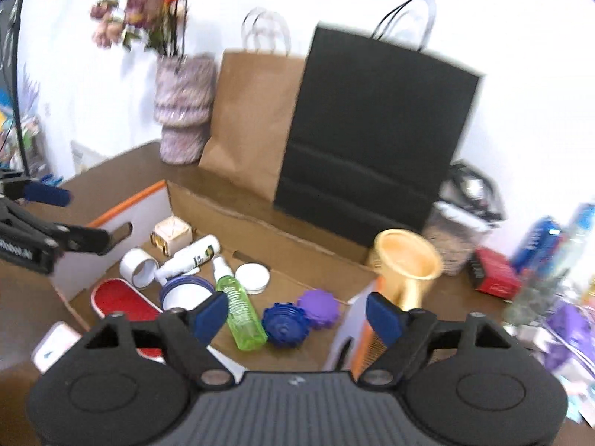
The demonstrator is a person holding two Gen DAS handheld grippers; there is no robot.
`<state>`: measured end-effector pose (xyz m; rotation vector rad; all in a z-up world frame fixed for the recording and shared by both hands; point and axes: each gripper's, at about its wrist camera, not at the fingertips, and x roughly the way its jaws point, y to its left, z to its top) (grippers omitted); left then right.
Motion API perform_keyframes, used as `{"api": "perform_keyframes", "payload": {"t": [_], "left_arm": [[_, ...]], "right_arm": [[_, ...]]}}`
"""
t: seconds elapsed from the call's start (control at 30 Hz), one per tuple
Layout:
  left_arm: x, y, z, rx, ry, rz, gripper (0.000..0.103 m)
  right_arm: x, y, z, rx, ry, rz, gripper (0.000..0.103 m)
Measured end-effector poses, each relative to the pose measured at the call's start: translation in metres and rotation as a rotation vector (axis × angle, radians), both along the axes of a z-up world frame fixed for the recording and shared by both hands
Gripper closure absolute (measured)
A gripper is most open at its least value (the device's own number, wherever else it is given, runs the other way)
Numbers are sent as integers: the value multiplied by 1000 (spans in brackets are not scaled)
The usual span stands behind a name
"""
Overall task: Organize rigid objects
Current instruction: 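Carry the lid and spray bottle into the box and open both tools, then withdraw both tools from the box toward the white pill bottle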
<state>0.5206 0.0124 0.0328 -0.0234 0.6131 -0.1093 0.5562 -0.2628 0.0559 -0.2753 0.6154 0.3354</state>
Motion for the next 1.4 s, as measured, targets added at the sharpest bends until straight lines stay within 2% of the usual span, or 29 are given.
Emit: {"api": "perform_keyframes", "payload": {"t": [0.2,0.4,0.47,0.57,0.63,0.77,0.9,0.97,1.07,1.13,1.23,1.4], "left_arm": [[-64,16,20,-35,-98,17,0],[-151,14,28,-24,-229,39,0],[-191,9,23,28,-305,38,0],[-254,-2,10,84,-370,36,0],[-293,-6,1,69,-386,45,0],[-366,-10,-15,24,-429,58,0],[-417,-12,-40,40,-395,82,0],[-435,-11,-50,47,-369,106,0],[-451,-16,-59,82,-349,45,0],[-454,-18,-63,97,-354,33,0],[-452,-19,-66,67,-348,47,0],[-440,-22,-70,63,-337,40,0]], "right_arm": [[-72,-19,24,98,-80,-20,12],[-156,-27,23,248,-175,-32,12],[-195,-30,17,294,-199,-31,12],[-253,-31,6,341,-228,-2,8],[-293,-30,-4,353,-254,5,1],[-356,-24,-24,337,-277,2,0],[-416,-14,-52,320,-289,-17,0],[-441,-10,-66,335,-287,-2,0],[-460,-3,-78,347,-292,16,0],[-461,4,-79,348,-302,22,0],[-456,8,-78,359,-305,3,0],[-442,5,-88,366,-256,-39,0]]}}
